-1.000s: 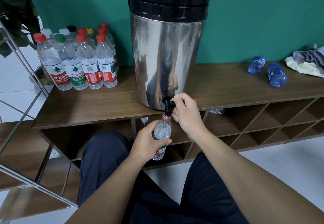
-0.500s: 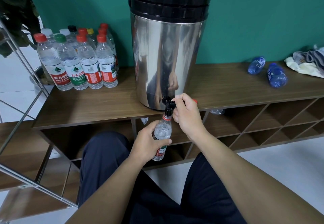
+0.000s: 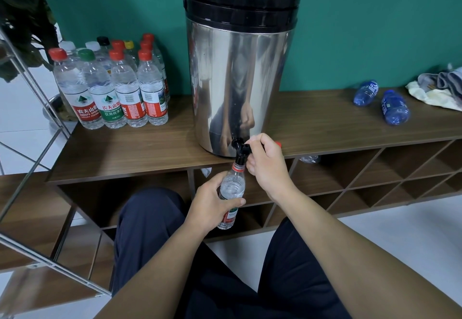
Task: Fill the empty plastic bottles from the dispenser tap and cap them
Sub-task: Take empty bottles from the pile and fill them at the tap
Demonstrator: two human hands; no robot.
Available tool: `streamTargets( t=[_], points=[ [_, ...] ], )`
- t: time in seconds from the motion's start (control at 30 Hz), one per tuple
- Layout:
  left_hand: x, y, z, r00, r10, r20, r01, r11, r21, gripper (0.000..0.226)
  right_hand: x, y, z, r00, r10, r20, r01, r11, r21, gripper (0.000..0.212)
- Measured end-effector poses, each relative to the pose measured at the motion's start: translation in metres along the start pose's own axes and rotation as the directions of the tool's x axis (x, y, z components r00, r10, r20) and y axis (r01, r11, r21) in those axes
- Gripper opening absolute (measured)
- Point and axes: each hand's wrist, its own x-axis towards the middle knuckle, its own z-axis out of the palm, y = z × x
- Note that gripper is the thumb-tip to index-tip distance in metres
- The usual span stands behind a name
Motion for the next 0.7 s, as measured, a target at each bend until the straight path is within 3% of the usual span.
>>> streamTargets(
  t=[0.7],
  points=[
    [-0.0026, 0.0042, -0.0002, 1.0, -0.002, -0.013, 0.002, 1.0, 0.018, 0.078, 0.0011, 0.0015, -0.0006, 1.0, 0.014, 0.0, -0.014, 1.0, -0.01, 0.023]
  ],
)
